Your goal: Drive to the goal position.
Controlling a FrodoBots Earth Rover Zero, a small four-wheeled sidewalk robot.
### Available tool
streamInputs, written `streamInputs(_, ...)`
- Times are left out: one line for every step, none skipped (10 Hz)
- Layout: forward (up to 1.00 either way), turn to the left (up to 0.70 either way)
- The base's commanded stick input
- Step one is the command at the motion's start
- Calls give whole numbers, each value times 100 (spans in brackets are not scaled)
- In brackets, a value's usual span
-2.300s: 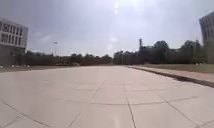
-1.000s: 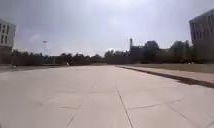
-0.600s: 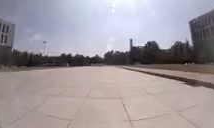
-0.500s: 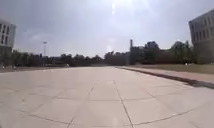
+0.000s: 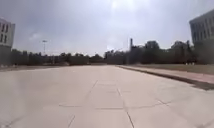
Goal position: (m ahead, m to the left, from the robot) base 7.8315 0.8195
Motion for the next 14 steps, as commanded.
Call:
streamInputs(70, 1)
streamInputs(70, 1)
streamInputs(70, 1)
streamInputs(70, 1)
streamInputs(70, 1)
streamInputs(70, 1)
streamInputs(70, 1)
streamInputs(70, 1)
streamInputs(70, 1)
streamInputs(70, 1)
streamInputs(70, 1)
streamInputs(70, 1)
streamInputs(70, 1)
streamInputs(70, 1)
